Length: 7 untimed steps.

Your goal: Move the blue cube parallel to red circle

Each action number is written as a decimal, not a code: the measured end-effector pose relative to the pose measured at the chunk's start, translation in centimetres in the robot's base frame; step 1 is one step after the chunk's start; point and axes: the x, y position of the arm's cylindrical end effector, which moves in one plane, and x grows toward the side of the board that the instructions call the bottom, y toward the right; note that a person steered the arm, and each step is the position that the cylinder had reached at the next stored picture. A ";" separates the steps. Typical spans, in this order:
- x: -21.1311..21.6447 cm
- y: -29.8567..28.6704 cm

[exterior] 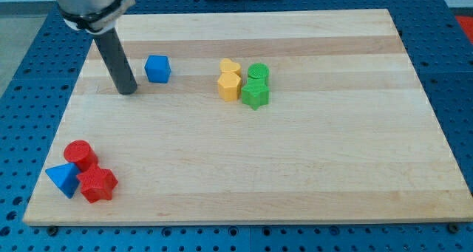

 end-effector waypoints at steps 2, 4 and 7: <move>-8.8 0.8; -1.9 4.5; -2.0 5.3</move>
